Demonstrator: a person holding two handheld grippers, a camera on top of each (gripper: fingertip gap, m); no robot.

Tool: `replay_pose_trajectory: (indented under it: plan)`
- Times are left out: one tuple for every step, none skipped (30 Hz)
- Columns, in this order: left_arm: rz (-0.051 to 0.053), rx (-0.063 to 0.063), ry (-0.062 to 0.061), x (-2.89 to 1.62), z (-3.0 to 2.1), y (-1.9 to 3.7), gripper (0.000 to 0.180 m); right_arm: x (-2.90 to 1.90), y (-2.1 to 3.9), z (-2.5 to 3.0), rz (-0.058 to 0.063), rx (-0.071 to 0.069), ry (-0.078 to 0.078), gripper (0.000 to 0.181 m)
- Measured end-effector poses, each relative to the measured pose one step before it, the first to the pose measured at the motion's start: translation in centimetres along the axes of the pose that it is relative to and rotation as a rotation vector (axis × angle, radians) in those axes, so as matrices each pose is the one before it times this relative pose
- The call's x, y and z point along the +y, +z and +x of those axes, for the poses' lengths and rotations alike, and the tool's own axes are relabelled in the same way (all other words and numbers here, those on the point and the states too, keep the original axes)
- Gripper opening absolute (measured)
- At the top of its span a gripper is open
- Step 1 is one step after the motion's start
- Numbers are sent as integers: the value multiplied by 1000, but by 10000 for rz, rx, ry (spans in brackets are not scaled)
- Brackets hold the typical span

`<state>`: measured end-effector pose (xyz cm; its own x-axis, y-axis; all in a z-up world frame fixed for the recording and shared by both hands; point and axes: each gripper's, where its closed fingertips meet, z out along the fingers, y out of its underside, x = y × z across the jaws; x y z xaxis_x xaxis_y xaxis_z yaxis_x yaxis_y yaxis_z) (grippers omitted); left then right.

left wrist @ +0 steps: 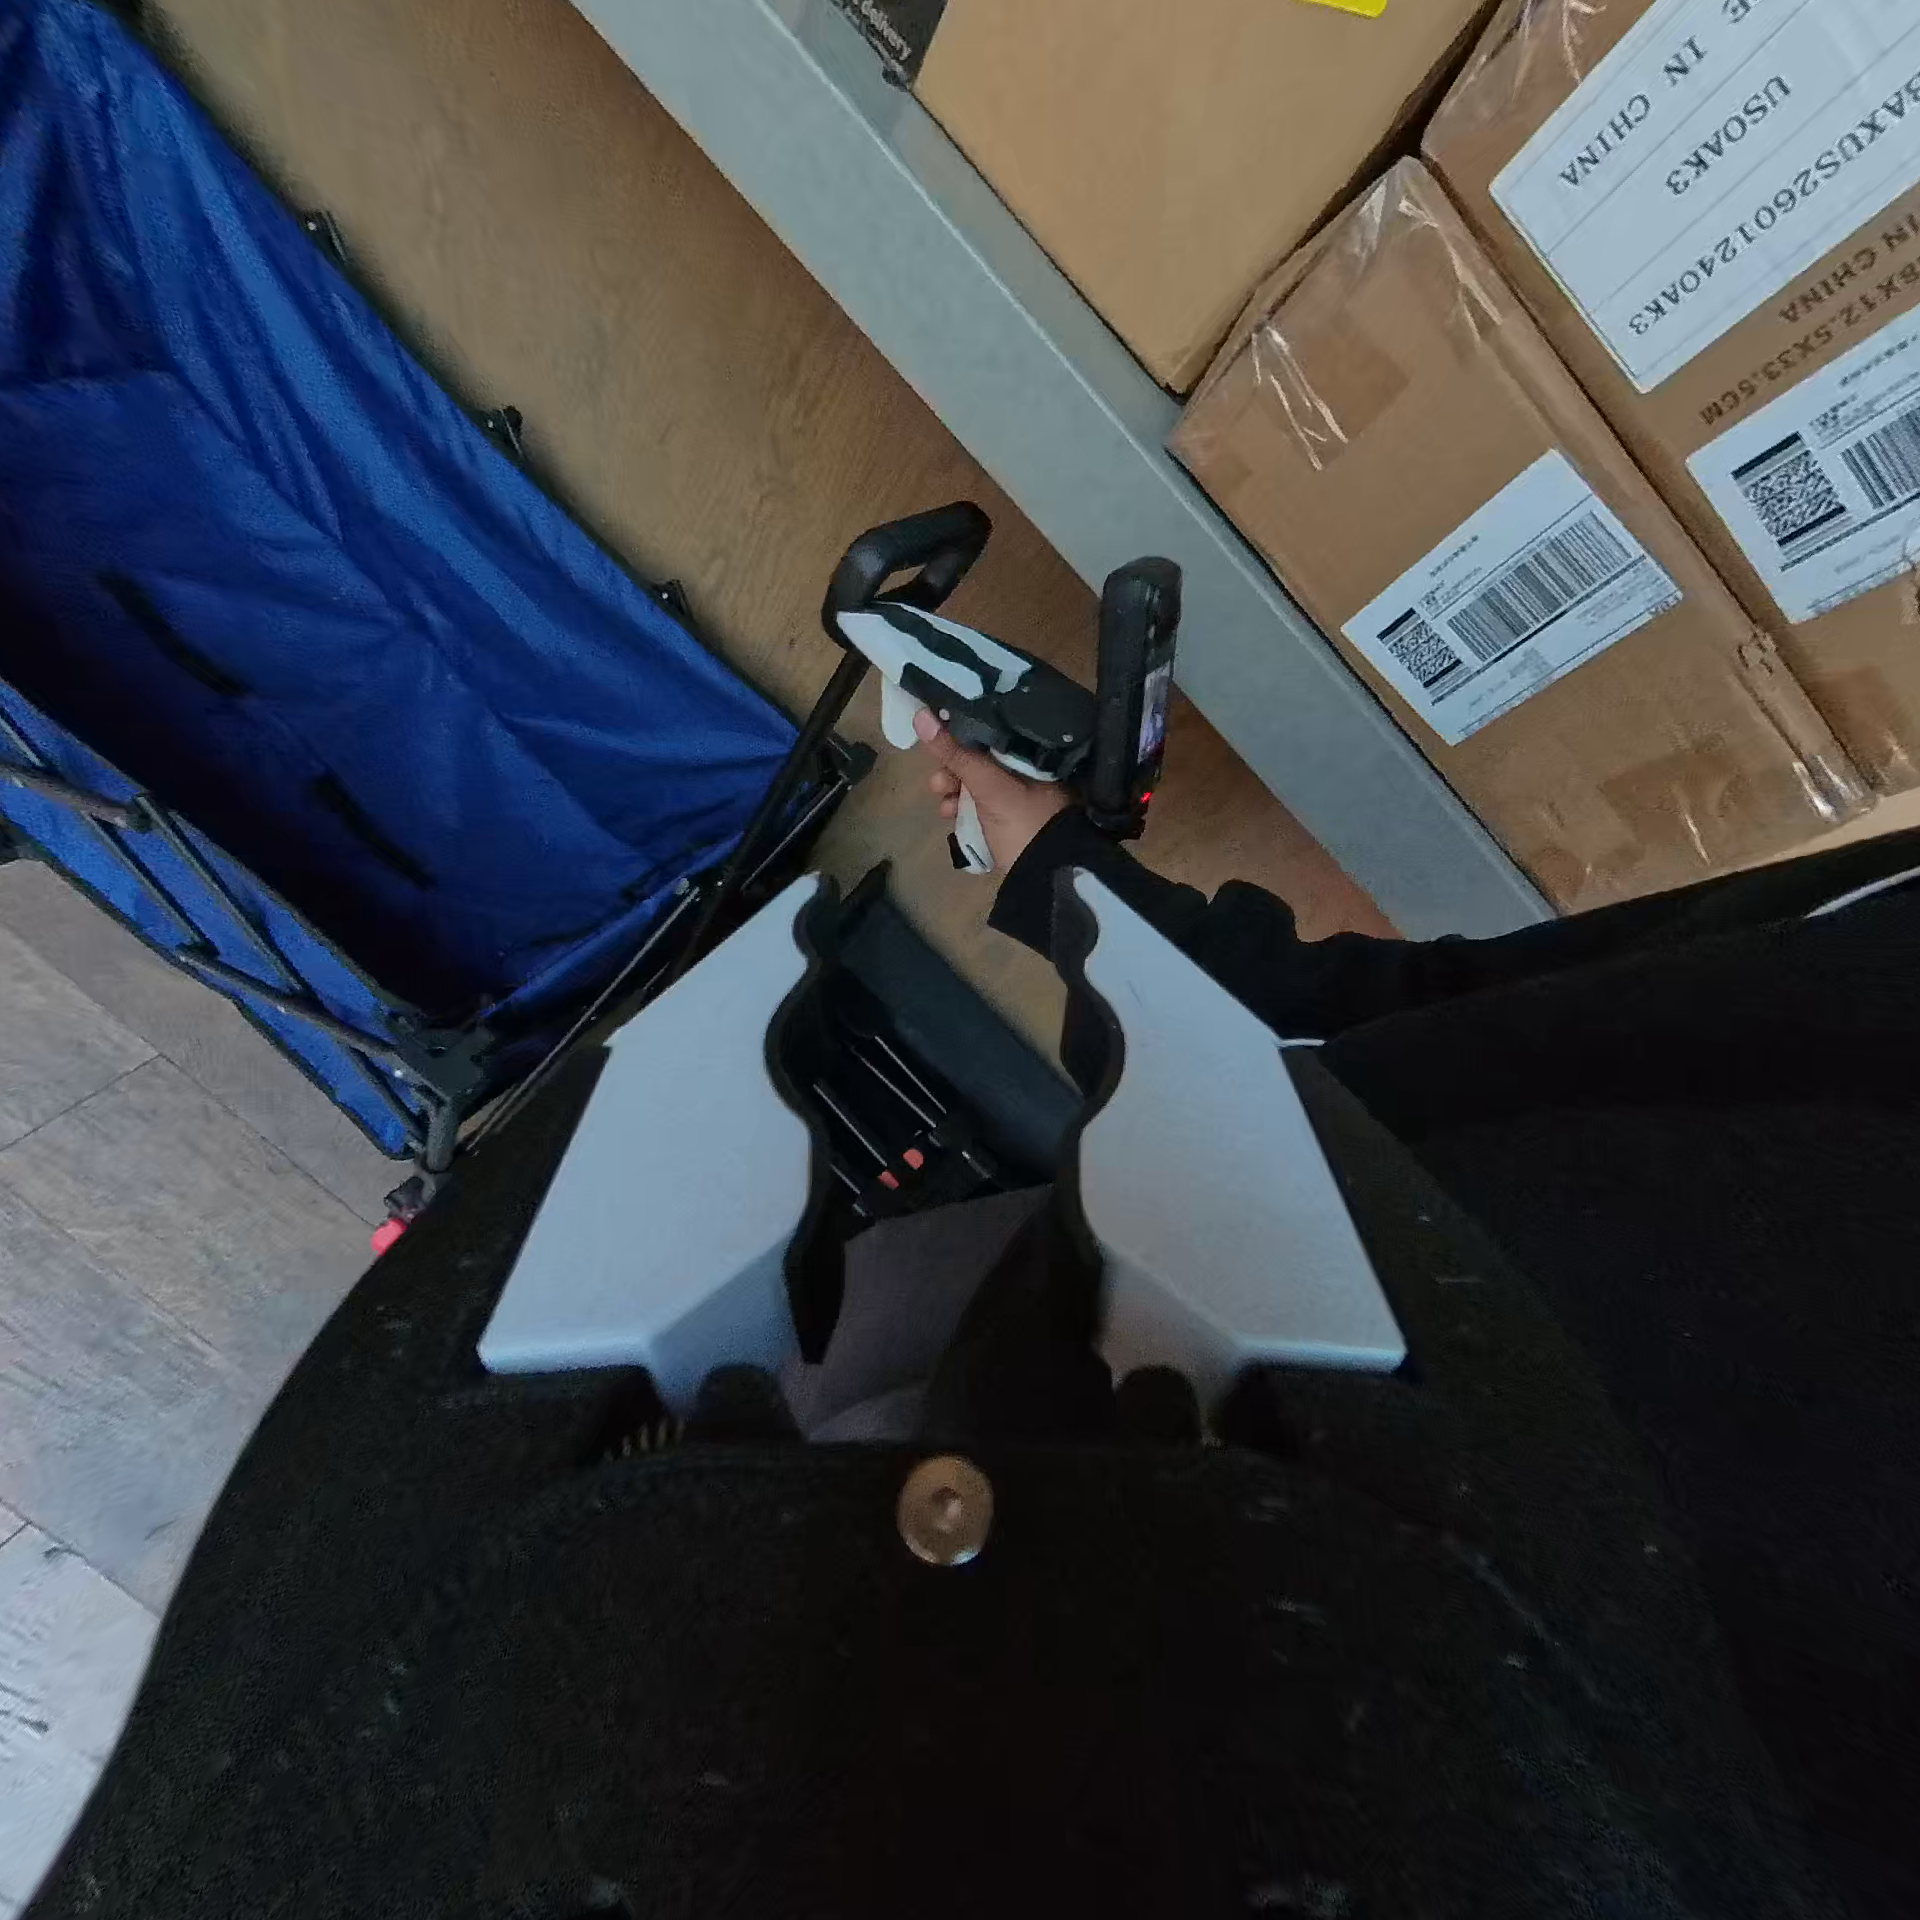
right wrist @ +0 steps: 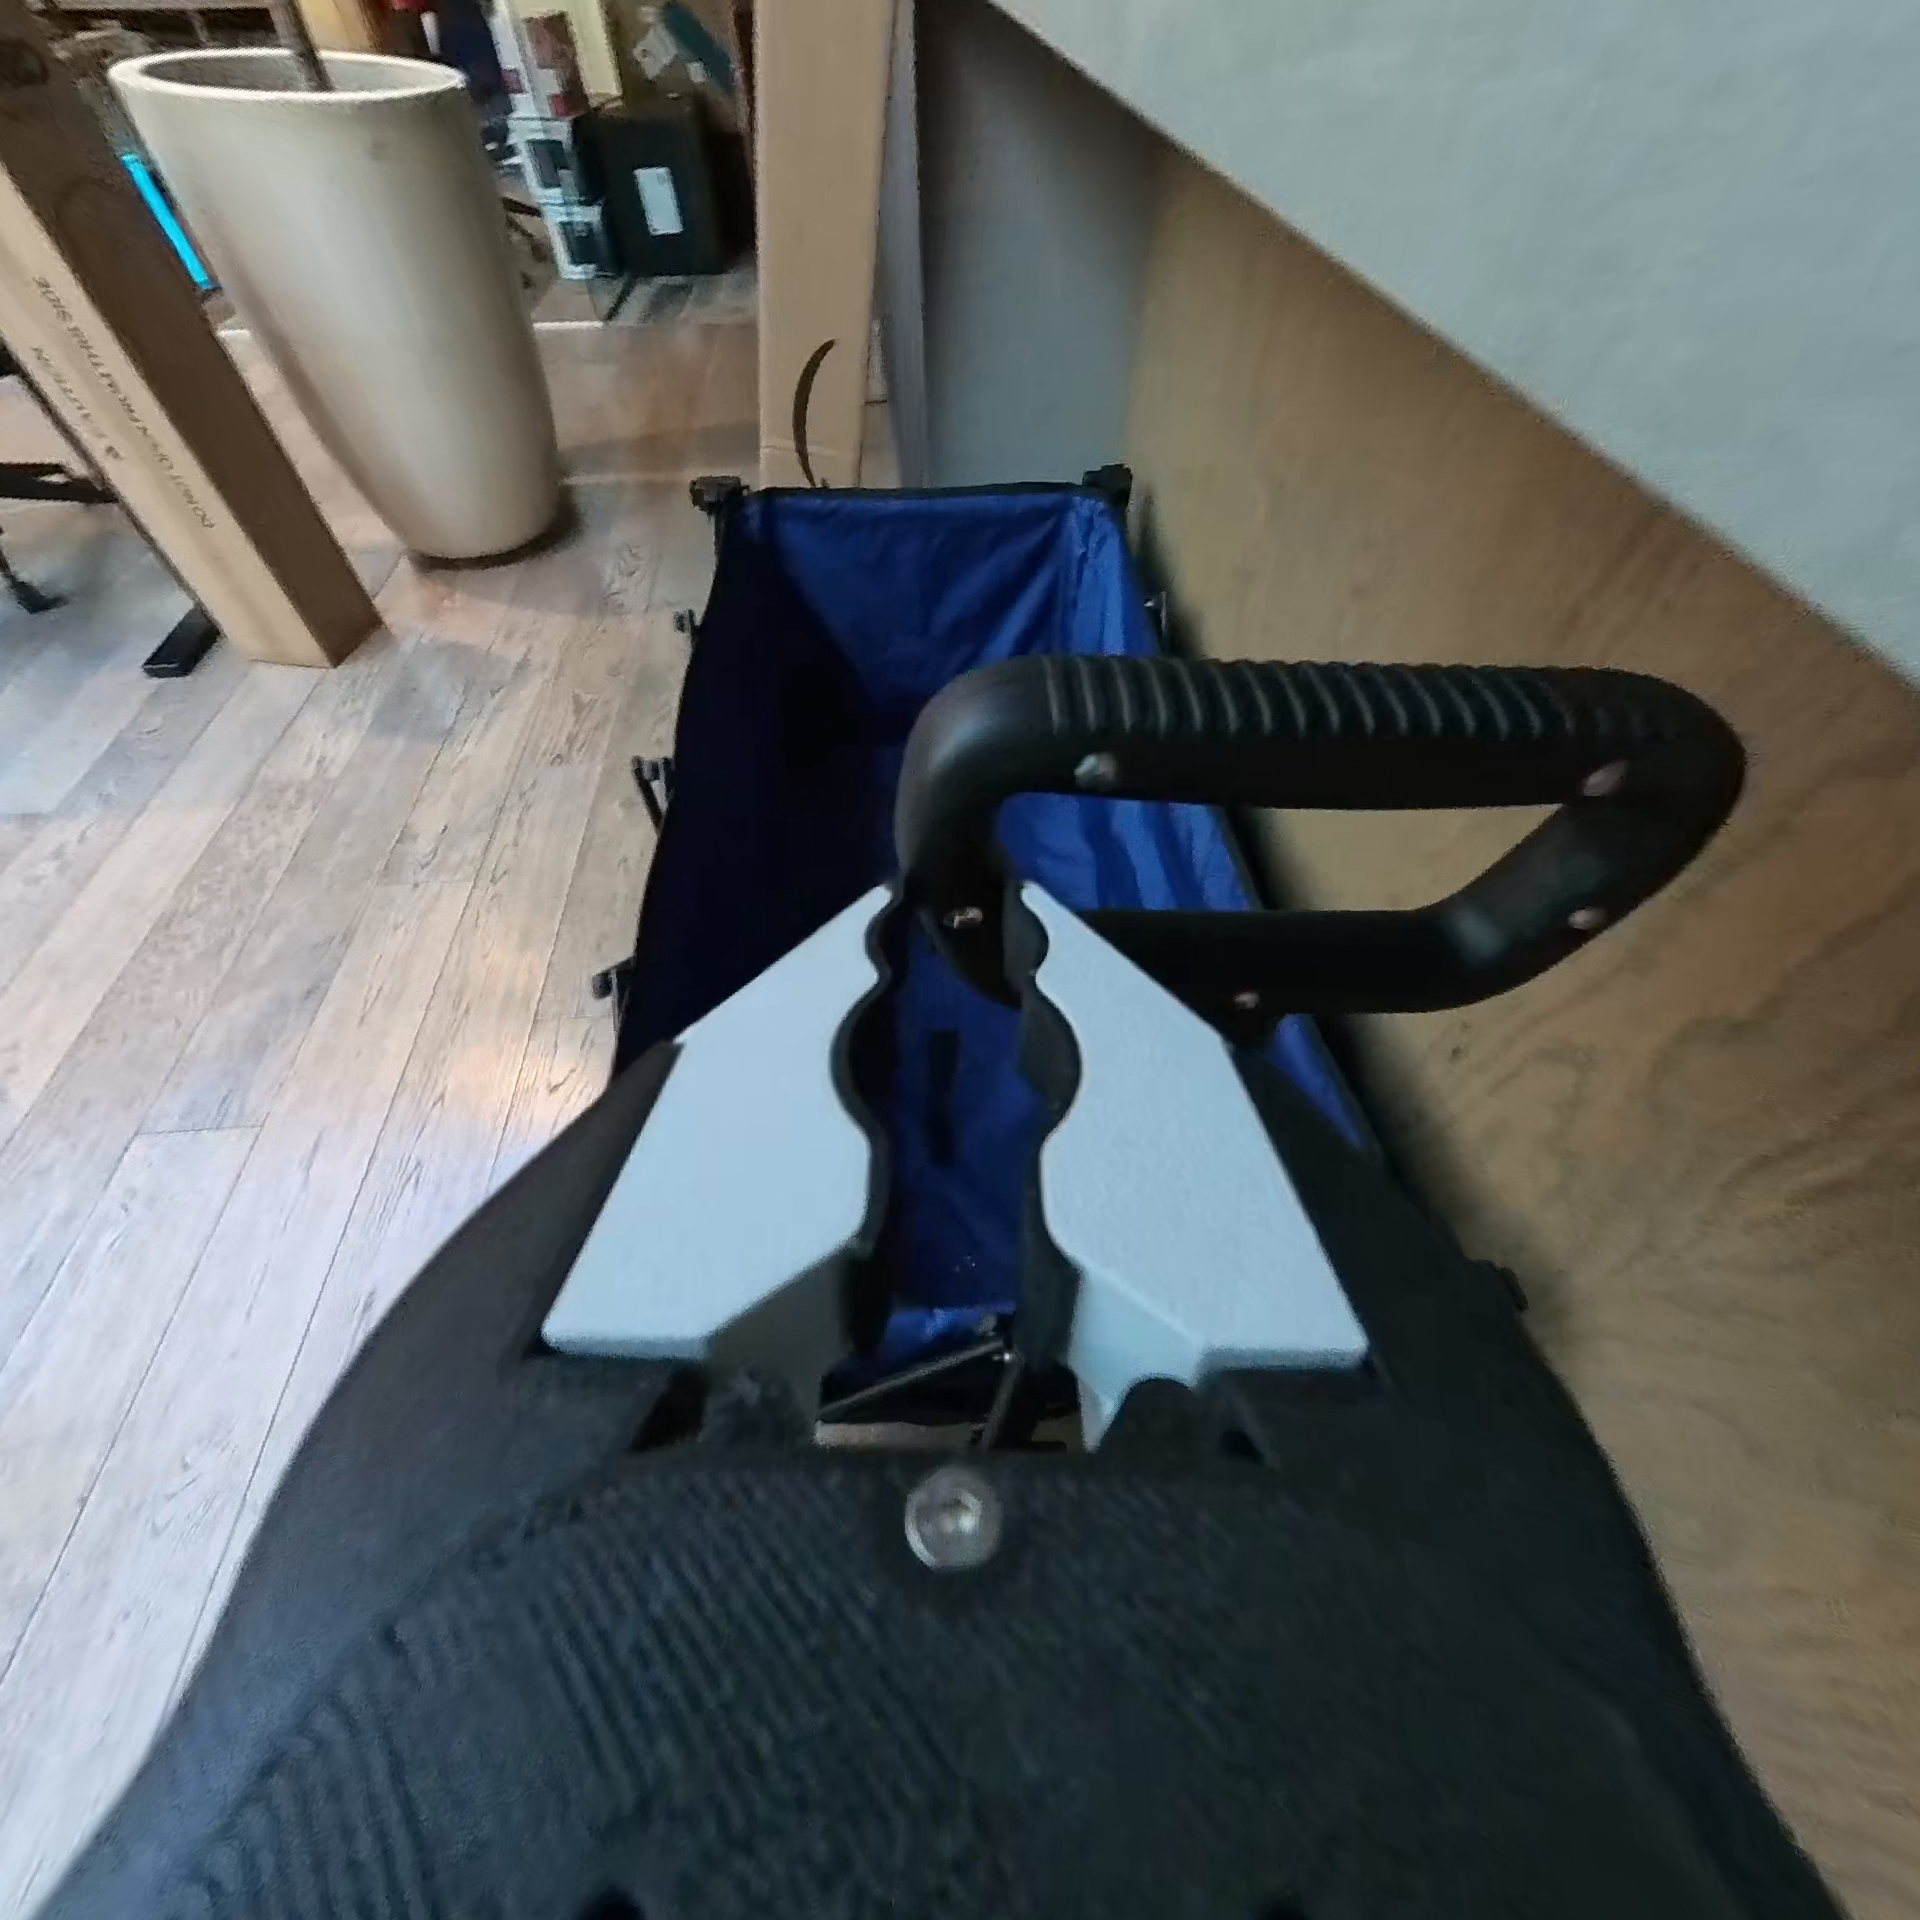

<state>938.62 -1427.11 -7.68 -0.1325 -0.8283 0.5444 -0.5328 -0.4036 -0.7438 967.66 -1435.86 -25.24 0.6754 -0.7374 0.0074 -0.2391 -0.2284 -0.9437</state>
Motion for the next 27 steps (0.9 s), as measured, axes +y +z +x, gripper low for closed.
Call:
replay_pose_trajectory:
  plan:
    - [14,12,-66,54,336,303,40,39,220,-626,-57,-322,-98,17]
    - [-1,11,-23,73,368,289,39,-5,206,-909,3,-357,-156,17]
    - [-11,-16,38,82,359,266,39,12,172,-1167,23,-401,-190,17]
    - [-39,-54,81,113,297,233,39,45,178,-1328,26,-411,-168,17]
    - [-66,-73,97,152,218,220,39,102,204,-1496,11,-470,-152,16]
    - [-61,-81,84,111,159,170,39,144,286,-1650,-5,-560,-139,16]
    - [-32,-77,47,59,11,46,40,259,360,-1694,-89,-609,-113,14]
    - [-1,-49,4,24,136,94,40,473,346,-1483,-241,-508,-74,0]
    - [11,-18,-29,39,241,115,40,640,421,-889,-303,-236,-115,0]
    - [3,-25,-36,43,151,44,39,319,207,12,-73,179,-98,0]
    - [-4,-53,-19,28,32,-24,39,78,-56,698,85,426,-31,0]
    - [-6,-74,-2,48,41,4,40,35,-113,731,73,237,123,0]
    - [-10,-80,0,30,9,-31,40,-20,-159,532,43,-39,242,0]
    - [-19,-59,-14,47,7,-3,40,-119,-241,473,66,-77,190,0]
    - [-27,-21,-30,42,1,-16,40,-250,-193,199,138,-149,15,1]
    - [-36,20,-37,52,31,58,40,-249,-107,-126,130,-214,-70,17]
    - [-42,45,-33,-2,61,132,39,-185,-67,-455,82,-301,-41,29]
    - [-41,58,-23,-48,109,203,39,-123,-47,-630,52,-317,-3,35]
    - [-35,73,14,-111,199,205,40,-120,-76,-600,74,-226,2,41]
    - [-39,59,62,-123,235,226,40,-84,-72,-543,74,-147,-20,48]
    - [-50,32,105,-125,218,216,40,-2,-36,-566,50,-143,-25,55]
    - [-58,39,132,-36,240,161,40,59,111,-559,20,-141,-30,62]
    - [-68,35,124,-12,204,136,40,81,246,-413,-17,-54,-80,69]
    - [-84,22,100,68,198,130,40,100,385,-202,-93,50,-230,71]
    - [-92,12,73,105,120,97,40,30,481,-25,-123,147,-349,70]
    - [-84,-7,43,114,53,44,41,-63,577,88,-109,248,-386,70]
    - [-61,-15,14,96,52,45,41,-25,526,399,-128,311,-382,66]
